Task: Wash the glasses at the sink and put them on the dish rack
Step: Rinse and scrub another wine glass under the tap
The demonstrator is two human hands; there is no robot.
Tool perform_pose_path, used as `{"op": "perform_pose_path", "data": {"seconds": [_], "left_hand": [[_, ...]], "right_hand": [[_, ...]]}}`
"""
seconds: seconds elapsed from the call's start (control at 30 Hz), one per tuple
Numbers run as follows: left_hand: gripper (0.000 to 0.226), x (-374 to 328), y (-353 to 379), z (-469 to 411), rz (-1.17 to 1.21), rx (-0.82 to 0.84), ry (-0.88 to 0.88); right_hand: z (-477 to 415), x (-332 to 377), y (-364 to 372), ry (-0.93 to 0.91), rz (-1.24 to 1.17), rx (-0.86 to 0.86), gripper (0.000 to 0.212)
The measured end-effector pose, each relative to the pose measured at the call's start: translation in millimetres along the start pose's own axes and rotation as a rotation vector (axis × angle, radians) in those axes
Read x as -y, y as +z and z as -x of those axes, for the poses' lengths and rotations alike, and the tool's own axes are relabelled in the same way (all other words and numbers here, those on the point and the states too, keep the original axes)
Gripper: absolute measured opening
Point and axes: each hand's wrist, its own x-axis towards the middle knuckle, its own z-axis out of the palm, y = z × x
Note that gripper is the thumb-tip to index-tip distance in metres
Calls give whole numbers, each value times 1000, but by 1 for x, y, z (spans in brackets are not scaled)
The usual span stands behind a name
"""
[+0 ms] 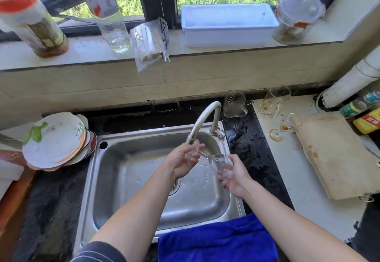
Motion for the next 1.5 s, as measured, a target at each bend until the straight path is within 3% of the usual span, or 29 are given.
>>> {"op": "perform_pose_path", "data": {"seconds": [0.1,0.2,0.37,0.5,0.57,0.67,0.83,0.97,1.17,1.27,1.33,1.4,1.5], "left_hand": [[15,-3,5,5,75,105,22],[21,-9,7,7,3,106,34],[18,-18,10,7,-34,-26,100],[20,-24,7,6,-22,-113,106],[22,-26,6,5,-10,-104,99],[21,-27,-3,6,-47,-127,112],[33,-37,-23,13,-466,-385,263],[28,-49,-37,18,-797,-465,375],[29,-57,-58,23,-945,-650,484],[31,-61,-63,31,-1014,-663,510],[30,-61,-59,34,-1039,-614,509],[28,-63,-53,37,-901,-535,493],[27,-67,-57,42,-799,-532,494]], "right_hand": [[-15,-9,5,114,-63,54,53],[-20,-9,15,70,-3,70,49],[-18,2,22,-284,292,76,53],[-17,13,26,-677,848,127,80],[-19,17,35,-746,1029,108,84],[-21,27,42,-724,1097,95,80],[-13,39,53,-803,1378,22,61],[-7,42,76,-874,1506,33,54],[-3,36,104,-1111,1691,120,54],[-8,33,120,-1003,1719,165,48],[-11,28,127,-972,1675,215,31],[-16,19,127,-932,1532,271,18],[-25,10,113,-815,1188,262,18]]}}
